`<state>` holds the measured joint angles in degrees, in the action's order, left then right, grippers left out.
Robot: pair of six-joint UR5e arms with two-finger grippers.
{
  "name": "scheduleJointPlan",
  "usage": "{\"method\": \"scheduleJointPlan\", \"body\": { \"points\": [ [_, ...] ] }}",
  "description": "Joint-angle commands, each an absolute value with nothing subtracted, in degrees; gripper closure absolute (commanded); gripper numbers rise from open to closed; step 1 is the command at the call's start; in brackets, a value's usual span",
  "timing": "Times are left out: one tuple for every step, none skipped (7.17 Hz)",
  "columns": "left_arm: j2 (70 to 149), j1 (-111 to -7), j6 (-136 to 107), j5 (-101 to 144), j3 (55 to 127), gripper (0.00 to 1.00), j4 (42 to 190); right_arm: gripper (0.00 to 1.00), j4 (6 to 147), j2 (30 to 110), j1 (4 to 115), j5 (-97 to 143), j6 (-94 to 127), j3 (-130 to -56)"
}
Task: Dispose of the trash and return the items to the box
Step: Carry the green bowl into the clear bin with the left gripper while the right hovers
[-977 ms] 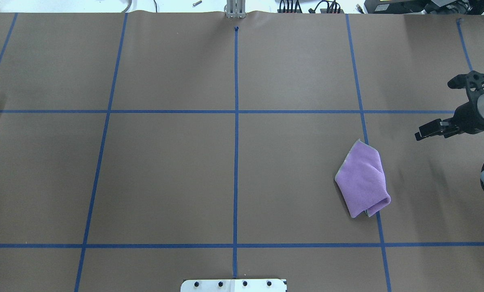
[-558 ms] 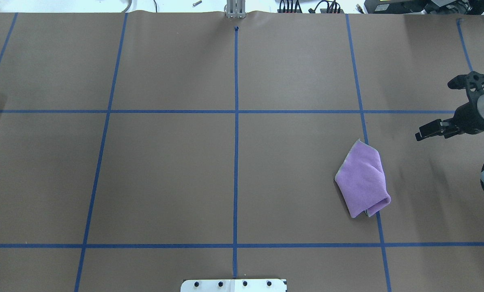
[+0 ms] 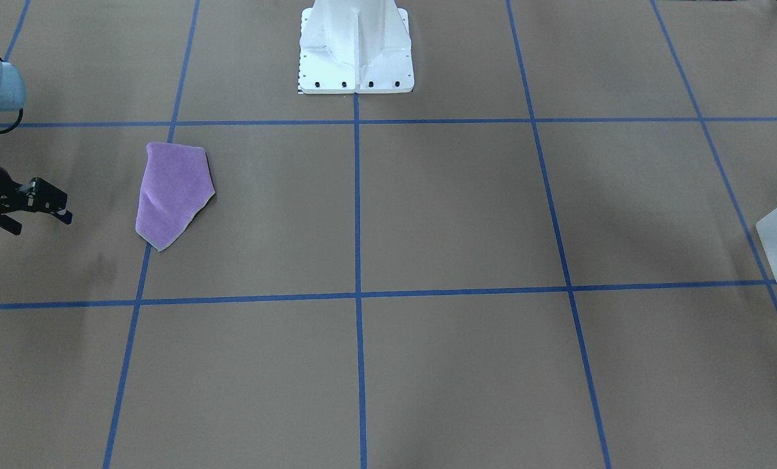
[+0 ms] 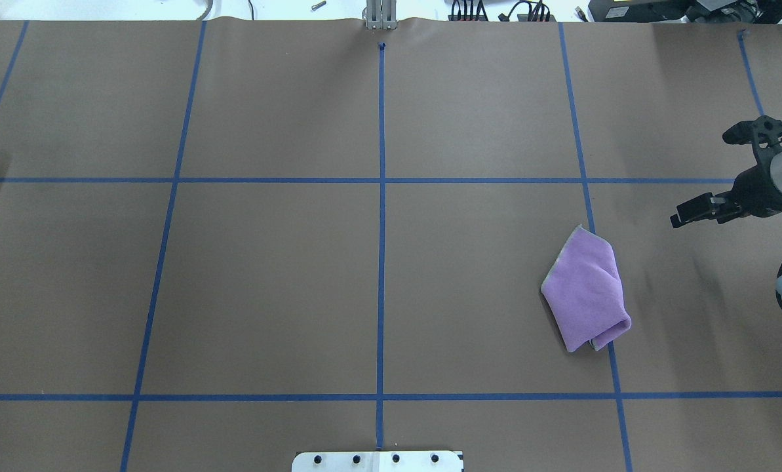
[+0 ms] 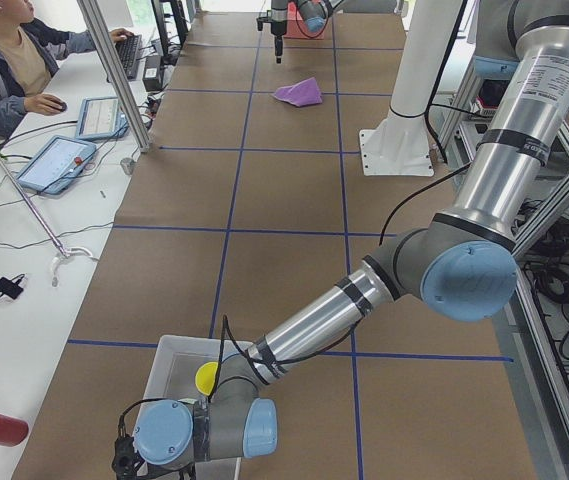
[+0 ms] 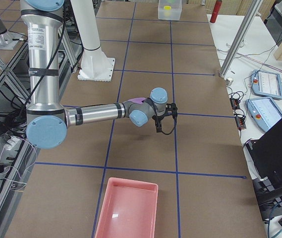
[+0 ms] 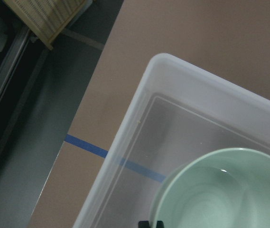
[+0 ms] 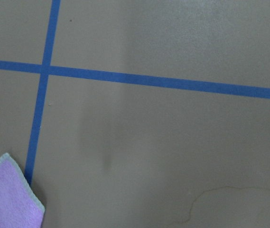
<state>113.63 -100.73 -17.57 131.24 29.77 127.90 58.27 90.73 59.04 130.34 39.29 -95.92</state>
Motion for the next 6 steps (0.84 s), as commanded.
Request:
{"method": "scheduleJointPlan", "body": {
  "points": [
    [113.8,-100.5,-21.2,130.3,28.0,1.00,129.1,0.00,58.3,90.7,58.9,130.3,39.3,-96.0],
    [113.8,-100.2,-22.6,130.6,27.6,1.00,129.9,0.00,58.3,90.6,58.8,130.3,39.3,-95.9],
    [113.8,-98.5,-23.9,130.6,27.2,1.00,131.3,0.00,58.3,90.3,58.6,130.3,39.3,-95.8],
    [113.6,-97.0,-24.3,130.6,26.8,1.00,132.6,0.00,58.3,90.2,58.4,130.3,39.3,-95.9],
    [113.6,-95.8,-24.3,130.5,26.7,1.00,133.0,0.00,58.3,90.2,58.4,130.3,39.3,-95.9],
    [113.6,-93.9,-24.4,130.5,26.7,1.00,133.5,0.00,58.3,90.2,58.3,130.3,39.3,-96.0]
  ]
}}
